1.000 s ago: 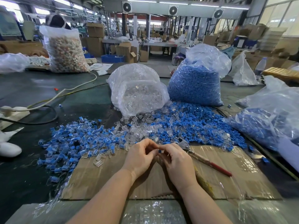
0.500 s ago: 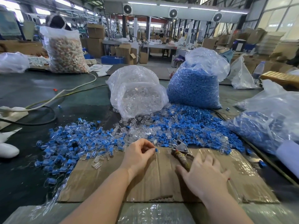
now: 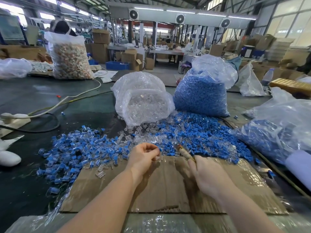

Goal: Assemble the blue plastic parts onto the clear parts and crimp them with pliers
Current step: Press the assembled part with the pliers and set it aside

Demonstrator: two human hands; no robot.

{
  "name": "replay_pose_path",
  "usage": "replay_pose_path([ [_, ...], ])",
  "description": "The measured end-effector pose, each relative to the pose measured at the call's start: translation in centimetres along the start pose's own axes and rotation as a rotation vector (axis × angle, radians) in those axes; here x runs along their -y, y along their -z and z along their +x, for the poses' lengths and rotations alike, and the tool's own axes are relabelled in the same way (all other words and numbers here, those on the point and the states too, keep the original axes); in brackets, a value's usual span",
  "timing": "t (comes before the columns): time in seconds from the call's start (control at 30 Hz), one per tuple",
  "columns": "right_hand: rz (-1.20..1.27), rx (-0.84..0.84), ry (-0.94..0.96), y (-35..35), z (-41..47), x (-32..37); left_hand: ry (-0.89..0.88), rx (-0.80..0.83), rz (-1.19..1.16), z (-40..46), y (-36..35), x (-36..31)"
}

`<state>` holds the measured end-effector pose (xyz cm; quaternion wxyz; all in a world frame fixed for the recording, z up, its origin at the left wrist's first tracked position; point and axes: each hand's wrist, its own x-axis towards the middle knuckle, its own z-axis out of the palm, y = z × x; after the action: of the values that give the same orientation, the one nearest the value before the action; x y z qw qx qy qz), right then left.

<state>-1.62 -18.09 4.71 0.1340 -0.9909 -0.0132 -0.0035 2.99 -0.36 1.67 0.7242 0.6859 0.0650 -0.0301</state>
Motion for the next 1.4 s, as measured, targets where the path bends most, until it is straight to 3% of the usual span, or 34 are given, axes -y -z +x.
replay_pose_path([
  [0.1,0.469,0.256,-0.054,2.0,0.6,1.7,0.022,-0.036,-0.017,0.6,-0.2,-0.4],
  [0.23,0.709,0.451,-0.176,3.1,0.7,2.6,0.030,-0.082,0.001,1.2,-0.4,-1.1],
  [0.67,0.731,0.614,-0.113,2.5,2.3,2.0,0.050,-0.167,0.028,1.5,0.0,-1.9],
  [1.4,0.797,0.606,-0.098,3.4,1.5,1.8,0.060,-0.197,-0.001,1.1,-0.4,-2.5],
])
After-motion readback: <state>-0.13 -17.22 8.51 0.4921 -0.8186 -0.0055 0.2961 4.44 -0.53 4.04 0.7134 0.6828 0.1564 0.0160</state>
